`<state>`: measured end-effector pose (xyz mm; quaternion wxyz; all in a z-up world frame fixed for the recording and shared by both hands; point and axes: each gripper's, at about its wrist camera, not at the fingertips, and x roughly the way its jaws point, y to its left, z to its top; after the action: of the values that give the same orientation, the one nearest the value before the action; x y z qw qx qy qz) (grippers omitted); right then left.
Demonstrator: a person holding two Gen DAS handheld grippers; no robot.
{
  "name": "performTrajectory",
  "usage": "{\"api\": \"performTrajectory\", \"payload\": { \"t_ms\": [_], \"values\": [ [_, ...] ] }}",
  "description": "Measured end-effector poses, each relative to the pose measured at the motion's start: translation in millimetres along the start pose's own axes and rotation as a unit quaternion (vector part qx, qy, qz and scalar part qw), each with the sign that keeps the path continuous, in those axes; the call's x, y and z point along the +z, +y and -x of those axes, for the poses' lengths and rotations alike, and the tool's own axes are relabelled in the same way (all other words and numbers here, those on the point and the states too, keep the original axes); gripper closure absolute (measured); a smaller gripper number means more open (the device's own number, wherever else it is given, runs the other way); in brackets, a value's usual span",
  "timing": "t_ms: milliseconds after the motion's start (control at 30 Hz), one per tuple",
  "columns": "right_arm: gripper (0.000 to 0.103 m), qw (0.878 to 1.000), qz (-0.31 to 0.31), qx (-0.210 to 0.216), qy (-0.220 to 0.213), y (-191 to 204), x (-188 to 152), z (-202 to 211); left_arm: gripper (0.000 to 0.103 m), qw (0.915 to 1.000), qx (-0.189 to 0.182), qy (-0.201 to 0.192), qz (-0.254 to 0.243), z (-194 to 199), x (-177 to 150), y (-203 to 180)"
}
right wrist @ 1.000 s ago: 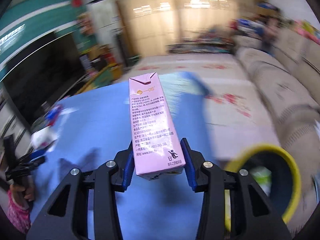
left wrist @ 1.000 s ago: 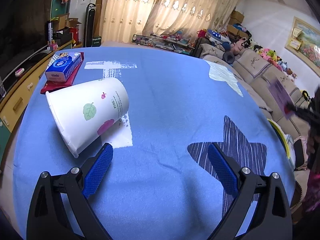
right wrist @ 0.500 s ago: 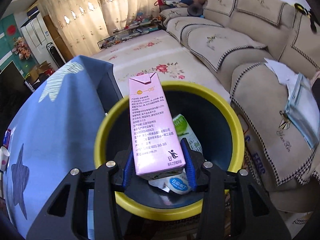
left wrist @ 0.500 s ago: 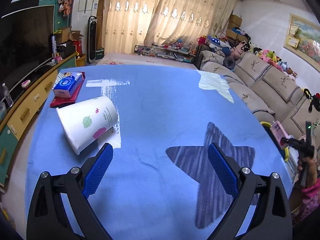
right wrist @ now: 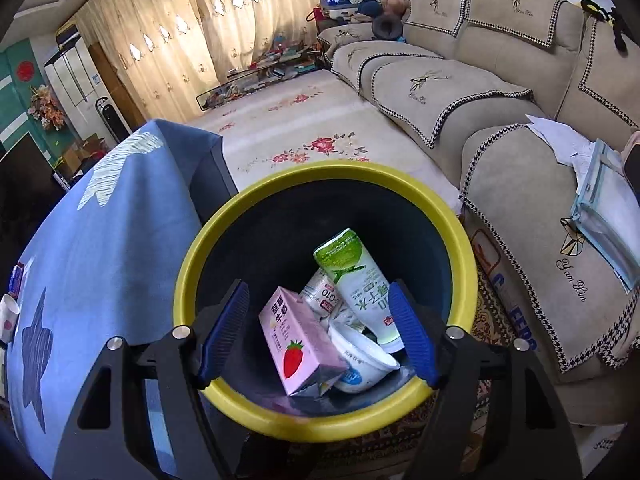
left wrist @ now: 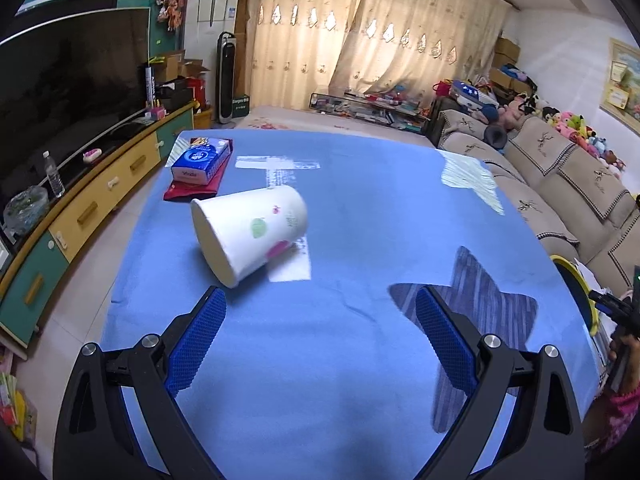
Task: Collect trash
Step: 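Grasp the white paper cup rim with the left gripper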
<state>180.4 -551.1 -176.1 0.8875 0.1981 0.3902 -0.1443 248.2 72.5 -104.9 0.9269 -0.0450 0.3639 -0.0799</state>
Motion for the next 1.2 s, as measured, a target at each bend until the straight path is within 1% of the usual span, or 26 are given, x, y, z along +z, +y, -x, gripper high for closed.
{"api": "performTrajectory", "payload": {
  "t_ms": [167,267,400,467,533,567,633,667,700,733,867,933,967,1033,1067,1100,1200],
  "values": [
    [0.034,1.0,0.004,0.003,-0.006,5.6,-4.7,6.9,0.009,0.9995,0.027,0.016,0.002,-25.7,13.5,19.2],
    [0.034,1.0,0.01,0.01,-0.007,13.0,-6.5,9.8,0.009,0.9994,0.021,0.025,0.01,-42.1,23.9,29.1],
    [0.034,1.0,0.024,0.015,-0.011,27.4,-5.2,12.4,0.009,0.9993,0.014,0.033,0.012,-58.8,33.7,32.5],
    [0.034,0.999,0.029,0.017,-0.014,32.6,-4.5,13.9,0.011,0.9991,0.016,0.037,0.012,-66.8,37.6,32.1],
    [0.034,0.999,0.032,0.02,-0.016,36.0,-4.7,15.9,0.018,0.9988,0.014,0.044,0.013,-74.7,40.0,32.4],
    [0.034,0.999,0.033,0.023,-0.016,37.8,-4.6,16.6,0.02,0.9986,0.015,0.049,0.014,-78.5,40.3,32.0],
    [0.034,0.999,0.037,0.025,-0.016,40.2,-4.4,17.0,0.028,0.998,0.017,0.059,0.015,-84.7,39.8,30.9],
    [0.034,0.999,0.039,0.026,-0.016,41.3,-4.5,17.5,0.03,0.9978,0.017,0.062,0.015,-86.6,39.5,31.0],
    [0.034,0.999,0.039,0.028,-0.017,42.2,-4.6,18.1,0.035,0.9976,0.016,0.065,0.015,-89.4,39.1,30.0],
    [0.034,0.999,0.039,0.03,-0.017,41.4,-4.6,17.9,0.039,0.9976,0.015,0.066,0.015,-91.0,38.9,29.4],
    [0.034,0.999,0.037,0.033,-0.016,40.2,-4.7,16.9,0.05,0.9973,0.012,0.07,0.015,-96.2,37.5,24.9],
    [0.034,0.999,0.037,0.035,-0.016,39.9,-5.2,16.5,0.061,0.9971,0.013,0.074,0.014,-99.5,36.6,21.4],
    [0.034,0.999,0.037,0.035,-0.016,39.4,-5.3,16.2,0.063,0.997,0.013,0.076,0.013,-100.6,36.0,19.9],
    [0.034,0.999,0.035,0.037,-0.015,37.5,-5.9,16.0,0.072,0.9968,0.016,0.077,0.015,-102.4,34.5,16.4],
    [0.034,0.999,0.034,0.038,-0.015,36.6,-6.2,15.9,0.075,0.9968,0.015,0.077,0.015,-102.8,34.7,15.8],
    [0.034,0.999,0.034,0.038,-0.014,35.7,-6.3,15.6,0.081,0.9969,0.013,0.076,0.017,-103.2,34.4,13.9],
    [0.034,0.999,0.03,0.041,-0.013,32.4,-7.0,15.3,0.094,0.9973,0.012,0.07,0.018,-102.2,33.3,6.8]
  ]
}}
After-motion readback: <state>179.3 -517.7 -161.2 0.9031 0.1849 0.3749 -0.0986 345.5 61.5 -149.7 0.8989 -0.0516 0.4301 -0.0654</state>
